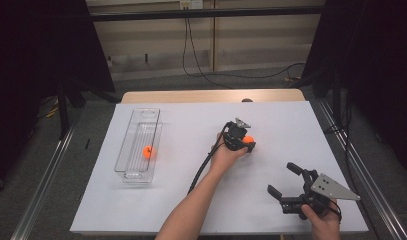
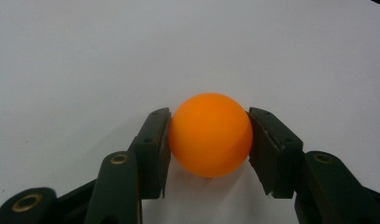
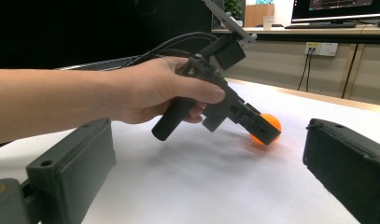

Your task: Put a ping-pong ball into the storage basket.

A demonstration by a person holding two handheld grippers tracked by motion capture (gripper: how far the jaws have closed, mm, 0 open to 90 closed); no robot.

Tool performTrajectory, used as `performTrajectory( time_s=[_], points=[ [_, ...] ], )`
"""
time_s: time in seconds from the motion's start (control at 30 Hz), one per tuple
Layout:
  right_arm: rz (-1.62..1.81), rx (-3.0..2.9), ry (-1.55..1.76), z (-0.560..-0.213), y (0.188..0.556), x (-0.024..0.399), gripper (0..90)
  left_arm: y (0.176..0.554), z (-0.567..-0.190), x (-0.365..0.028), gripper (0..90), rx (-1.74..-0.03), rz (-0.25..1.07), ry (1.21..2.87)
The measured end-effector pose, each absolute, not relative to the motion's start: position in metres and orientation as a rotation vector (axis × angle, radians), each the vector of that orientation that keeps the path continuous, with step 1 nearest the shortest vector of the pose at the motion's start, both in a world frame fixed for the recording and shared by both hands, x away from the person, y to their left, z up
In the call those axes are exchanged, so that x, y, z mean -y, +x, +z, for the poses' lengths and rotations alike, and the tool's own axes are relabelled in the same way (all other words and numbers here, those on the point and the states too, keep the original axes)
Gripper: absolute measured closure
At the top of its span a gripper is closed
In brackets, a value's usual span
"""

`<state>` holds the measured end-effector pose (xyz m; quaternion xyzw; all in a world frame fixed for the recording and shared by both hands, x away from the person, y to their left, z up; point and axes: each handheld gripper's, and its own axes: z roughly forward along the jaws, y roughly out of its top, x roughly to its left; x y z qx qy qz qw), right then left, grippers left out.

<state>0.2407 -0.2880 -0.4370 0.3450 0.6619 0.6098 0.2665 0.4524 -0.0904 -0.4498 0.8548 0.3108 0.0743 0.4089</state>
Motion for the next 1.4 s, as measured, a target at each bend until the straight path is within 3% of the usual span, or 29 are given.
performTrajectory(
  time_s=[1.4],
  points=[
    [1.638,-1.790,0.929,-0.437,0.241,0.286,1.5,0.425,-0.435,0.047,50.9,-0.744,0.120,2.177]
  ],
)
